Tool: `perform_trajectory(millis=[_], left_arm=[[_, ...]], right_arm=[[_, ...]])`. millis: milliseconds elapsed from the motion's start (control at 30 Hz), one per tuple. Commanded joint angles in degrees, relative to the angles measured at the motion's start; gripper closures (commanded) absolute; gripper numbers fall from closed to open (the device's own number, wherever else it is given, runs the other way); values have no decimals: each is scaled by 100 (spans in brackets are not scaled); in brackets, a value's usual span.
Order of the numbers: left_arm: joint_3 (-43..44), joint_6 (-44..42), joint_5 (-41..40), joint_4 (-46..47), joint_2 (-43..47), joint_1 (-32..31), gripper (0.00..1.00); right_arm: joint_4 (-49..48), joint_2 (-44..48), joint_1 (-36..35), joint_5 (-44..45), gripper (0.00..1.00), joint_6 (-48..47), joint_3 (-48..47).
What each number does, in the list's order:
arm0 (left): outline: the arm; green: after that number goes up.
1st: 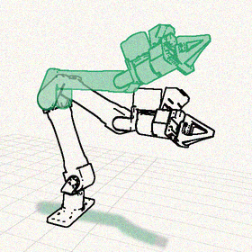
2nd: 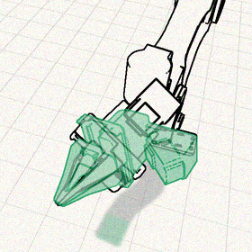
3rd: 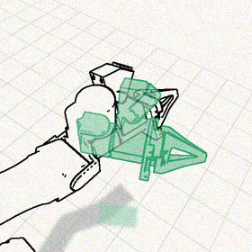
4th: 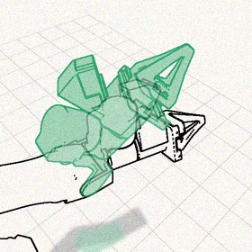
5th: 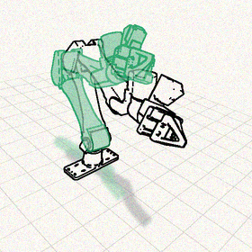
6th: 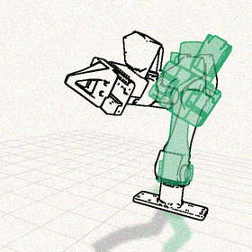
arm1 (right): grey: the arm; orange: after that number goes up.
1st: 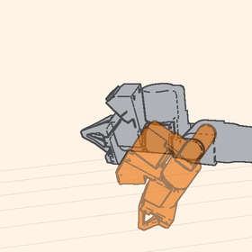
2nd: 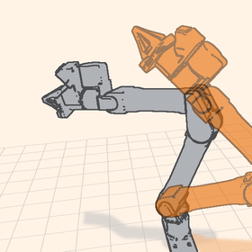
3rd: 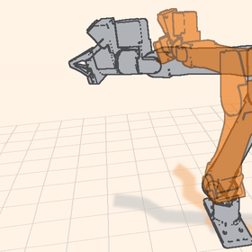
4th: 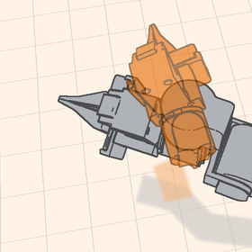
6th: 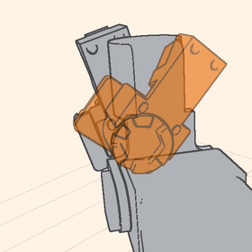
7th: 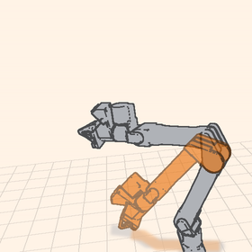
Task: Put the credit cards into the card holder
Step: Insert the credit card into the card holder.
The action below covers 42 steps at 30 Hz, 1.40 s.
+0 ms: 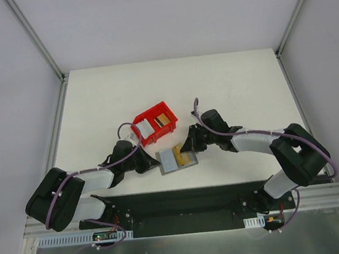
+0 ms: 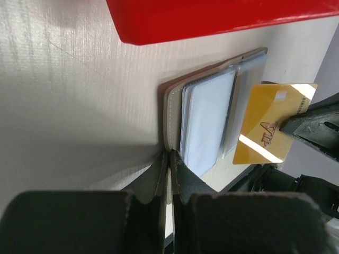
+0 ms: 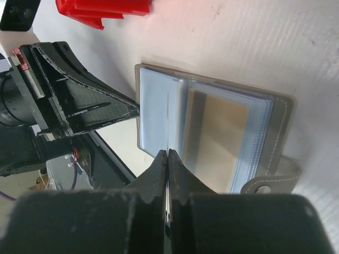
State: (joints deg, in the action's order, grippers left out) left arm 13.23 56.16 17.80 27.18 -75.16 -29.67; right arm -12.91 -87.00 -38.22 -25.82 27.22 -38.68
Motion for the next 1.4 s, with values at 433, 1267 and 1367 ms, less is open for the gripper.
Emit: perform_trajectory(millis=[433,1267,1367], left_arm=[[-172,-264,-268,-811,-43,-56,100],[-207,-220,-304,-811,-17,-56,100],[-207,-228,-304,-802,-26,-56,100]], right_arm=[[-1688,-871,-116,-19,100,345,440],[-1707,-704,-160,289,99,433,871],[-1566,-669,-81,236,99,389,853]])
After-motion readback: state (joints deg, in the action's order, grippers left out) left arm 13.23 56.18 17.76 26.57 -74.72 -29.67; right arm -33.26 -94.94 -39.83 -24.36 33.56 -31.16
